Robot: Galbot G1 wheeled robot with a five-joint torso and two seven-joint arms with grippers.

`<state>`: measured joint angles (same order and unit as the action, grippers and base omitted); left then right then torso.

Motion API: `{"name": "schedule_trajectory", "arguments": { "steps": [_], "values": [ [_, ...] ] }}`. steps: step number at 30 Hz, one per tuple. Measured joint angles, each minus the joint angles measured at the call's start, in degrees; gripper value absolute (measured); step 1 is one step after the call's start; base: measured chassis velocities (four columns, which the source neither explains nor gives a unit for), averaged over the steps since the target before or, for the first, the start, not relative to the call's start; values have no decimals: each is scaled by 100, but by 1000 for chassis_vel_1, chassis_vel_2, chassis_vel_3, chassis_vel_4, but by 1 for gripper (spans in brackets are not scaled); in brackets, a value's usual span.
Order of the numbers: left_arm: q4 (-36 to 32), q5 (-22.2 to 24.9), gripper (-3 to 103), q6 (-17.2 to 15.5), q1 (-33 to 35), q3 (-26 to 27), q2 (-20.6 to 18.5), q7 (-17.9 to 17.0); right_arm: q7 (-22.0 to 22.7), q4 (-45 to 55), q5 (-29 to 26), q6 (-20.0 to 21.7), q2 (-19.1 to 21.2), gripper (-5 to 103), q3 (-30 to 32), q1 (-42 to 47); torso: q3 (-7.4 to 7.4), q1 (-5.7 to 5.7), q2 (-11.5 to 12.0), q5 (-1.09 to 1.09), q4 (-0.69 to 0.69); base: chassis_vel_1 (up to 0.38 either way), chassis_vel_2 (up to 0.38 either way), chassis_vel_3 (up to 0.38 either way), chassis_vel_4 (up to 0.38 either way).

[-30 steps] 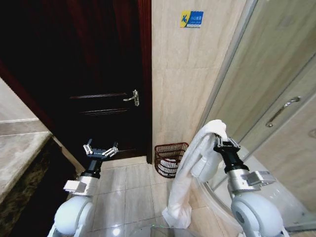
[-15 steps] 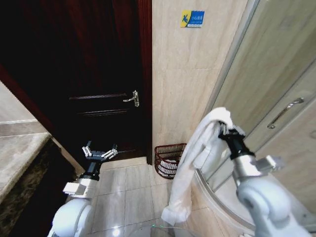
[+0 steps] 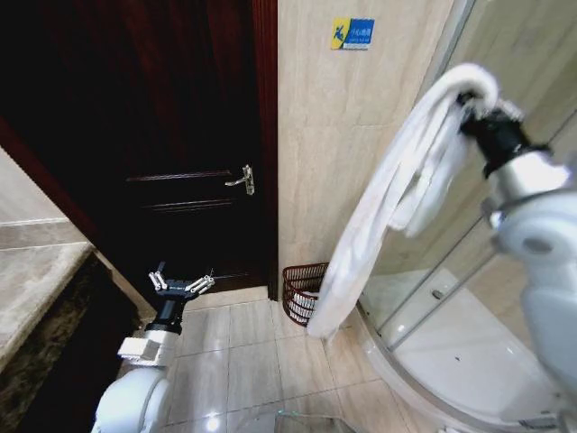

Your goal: Discard the used towel into the hamper.

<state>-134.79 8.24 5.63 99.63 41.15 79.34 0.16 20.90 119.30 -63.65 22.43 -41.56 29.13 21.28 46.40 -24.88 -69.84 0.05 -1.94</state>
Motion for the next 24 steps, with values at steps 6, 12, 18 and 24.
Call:
{"name": "schedule_trajectory", "arguments": {
  "steps": [6,12,18,24],
  "values": [
    [10,-106,100,-80,-67,-169,35,-80,111,-1112,-69,41,-373,7,-1290,-2082,-1,1,0,-5,-1,0,0,0,0],
    [-35,-142,100,-172,-96,-258,27,-116,-304,-3251,474,-47,-1248,7,-2585,-4335,0,-1,0,-4,-3,0,0,0,0],
    [-39,-142,100,-171,-89,-259,-2,-117,-657,-4545,855,-148,-1769,7,-2933,-5407,-3,2,-1,-11,-1,0,0,0,0],
    [-39,-147,100,-174,-97,-331,-8,-116,-985,-5573,1258,-265,-2131,7,-3133,-5881,-2,1,-1,-5,-2,0,0,0,0]
  ]
}}
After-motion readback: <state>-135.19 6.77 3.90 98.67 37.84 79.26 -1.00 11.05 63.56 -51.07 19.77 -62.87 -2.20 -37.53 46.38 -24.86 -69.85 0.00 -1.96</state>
